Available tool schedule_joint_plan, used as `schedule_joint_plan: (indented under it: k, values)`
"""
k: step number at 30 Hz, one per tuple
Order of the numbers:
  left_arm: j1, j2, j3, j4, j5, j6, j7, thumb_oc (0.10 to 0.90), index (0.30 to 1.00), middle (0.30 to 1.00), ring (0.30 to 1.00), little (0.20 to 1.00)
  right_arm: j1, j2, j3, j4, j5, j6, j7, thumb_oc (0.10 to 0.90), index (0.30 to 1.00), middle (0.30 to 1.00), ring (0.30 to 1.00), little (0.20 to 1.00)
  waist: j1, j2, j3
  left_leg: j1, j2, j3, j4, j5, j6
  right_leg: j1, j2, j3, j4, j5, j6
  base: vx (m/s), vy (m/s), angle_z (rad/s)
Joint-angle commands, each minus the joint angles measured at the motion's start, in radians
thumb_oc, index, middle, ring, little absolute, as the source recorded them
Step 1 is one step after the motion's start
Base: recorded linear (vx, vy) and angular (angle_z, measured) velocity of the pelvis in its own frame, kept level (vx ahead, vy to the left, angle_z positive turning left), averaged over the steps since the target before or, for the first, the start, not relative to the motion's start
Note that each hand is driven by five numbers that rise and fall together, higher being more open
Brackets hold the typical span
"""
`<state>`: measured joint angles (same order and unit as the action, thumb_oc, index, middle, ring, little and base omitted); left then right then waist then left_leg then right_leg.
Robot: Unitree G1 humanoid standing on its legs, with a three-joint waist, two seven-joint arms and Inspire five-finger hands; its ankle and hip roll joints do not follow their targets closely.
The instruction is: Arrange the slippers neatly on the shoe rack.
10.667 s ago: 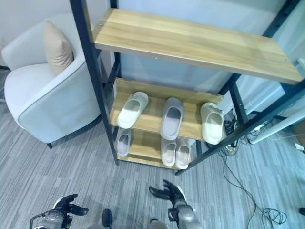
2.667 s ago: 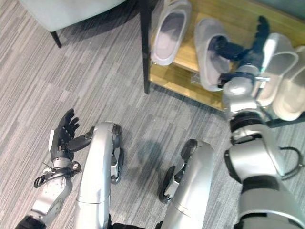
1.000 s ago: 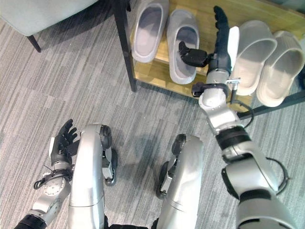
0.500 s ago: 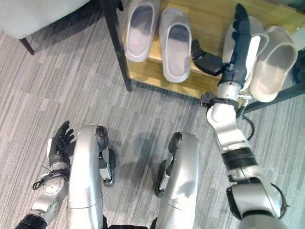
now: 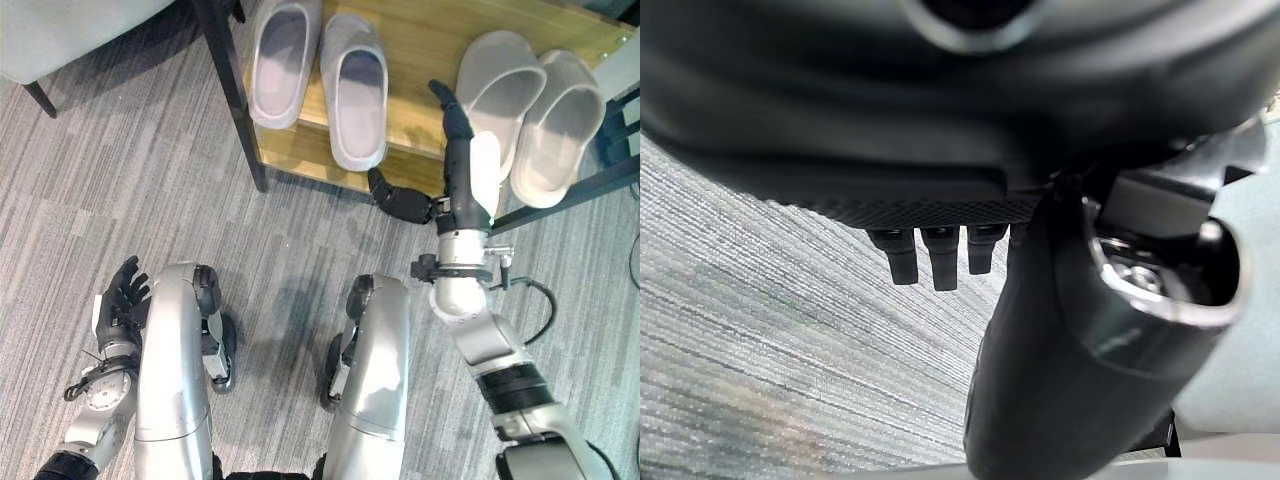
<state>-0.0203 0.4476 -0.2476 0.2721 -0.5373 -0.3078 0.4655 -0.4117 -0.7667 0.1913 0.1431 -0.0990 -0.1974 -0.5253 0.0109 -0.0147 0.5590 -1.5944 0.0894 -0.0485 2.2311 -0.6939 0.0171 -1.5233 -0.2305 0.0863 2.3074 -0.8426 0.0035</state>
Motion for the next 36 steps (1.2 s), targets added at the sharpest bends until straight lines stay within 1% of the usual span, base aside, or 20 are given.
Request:
schedule_joint_plan:
  k: [1,5,13,14,22,30,31,36]
  values:
    - [-0.037,-0.04,-0.065,-0.075,0.094,-0.045,-0.059,0.8,0.9,0.9,0.9,0.9,-0.122,-0.052,-0.02,-0.074,-0.066,-0.034,-0.036,0.8,0.9,0.9,0.9,0.9,0.017,-0.022,-0.039,0.024,-0.019,-0.053,-0.007,-0.083,0.002,-0.046,0.0,0.005,0.003,0.044,-0.067,0.0,0.0,0.0]
    - [-0.041,-0.034,-0.06,-0.075,0.095,-0.049,-0.057,0.8,0.9,0.9,0.9,0.9,-0.158,-0.056,0.022,-0.058,-0.091,-0.023,-0.024,0.8,0.9,0.9,0.9,0.9,0.019,-0.019,-0.039,0.024,-0.017,-0.054,-0.007,-0.083,0.002,-0.046,-0.001,0.004,0.003,0.042,-0.069,0.0,0.0,0.0]
    - [-0.057,-0.028,-0.054,-0.056,0.082,-0.055,-0.056,0.8,0.9,0.9,0.9,0.9,-0.233,-0.039,0.091,0.006,-0.082,-0.015,-0.007,0.8,0.9,0.9,0.9,0.9,0.023,-0.018,-0.039,0.024,-0.016,-0.057,-0.006,-0.079,0.0,-0.046,-0.002,0.006,0.006,0.044,-0.068,0.0,0.0,0.0]
    - [-0.066,-0.028,-0.057,-0.047,0.076,-0.056,-0.057,0.8,0.9,0.9,0.9,0.9,-0.264,-0.029,0.116,0.043,-0.074,-0.007,0.0,0.8,0.9,0.9,0.9,0.9,0.026,-0.017,-0.039,0.024,-0.017,-0.058,-0.006,-0.078,-0.001,-0.046,-0.002,0.006,0.005,0.046,-0.068,0.0,0.0,0.0]
    - [-0.093,-0.023,-0.053,-0.019,0.063,-0.06,-0.052,0.8,0.9,0.9,0.9,0.9,-0.349,0.017,0.176,0.138,-0.005,-0.015,0.018,0.8,0.9,0.9,0.9,0.9,0.031,-0.012,-0.039,0.024,-0.017,-0.062,-0.003,-0.075,-0.002,-0.046,-0.002,0.005,0.007,0.046,-0.069,0.0,0.0,0.0]
    - [-0.112,-0.023,-0.052,-0.002,0.045,-0.064,-0.05,0.8,0.9,0.9,0.9,0.9,-0.42,0.066,0.212,0.181,0.021,-0.013,0.021,0.8,0.9,0.9,0.9,0.9,0.037,-0.007,-0.039,0.024,-0.018,-0.061,-0.002,-0.074,-0.001,-0.046,0.0,0.008,0.01,0.048,-0.069,0.0,0.0,0.0]
    - [-0.122,-0.024,-0.055,0.005,0.04,-0.065,-0.05,0.8,0.9,0.9,0.9,0.9,-0.451,0.081,0.23,0.202,0.023,-0.008,0.02,0.8,0.9,0.9,0.9,0.9,0.039,-0.007,-0.039,0.024,-0.018,-0.061,-0.003,-0.073,-0.001,-0.046,0.002,0.009,0.011,0.05,-0.069,0.0,0.0,0.0]
    - [-0.131,-0.023,-0.048,0.012,0.026,-0.067,-0.048,0.8,0.9,0.9,0.9,0.9,-0.499,0.117,0.258,0.23,0.027,0.001,0.025,0.8,0.9,0.9,0.9,0.9,0.044,-0.006,-0.039,0.024,-0.019,-0.06,-0.003,-0.073,-0.001,-0.046,0.002,0.009,0.014,0.051,-0.069,0.0,0.0,0.0]
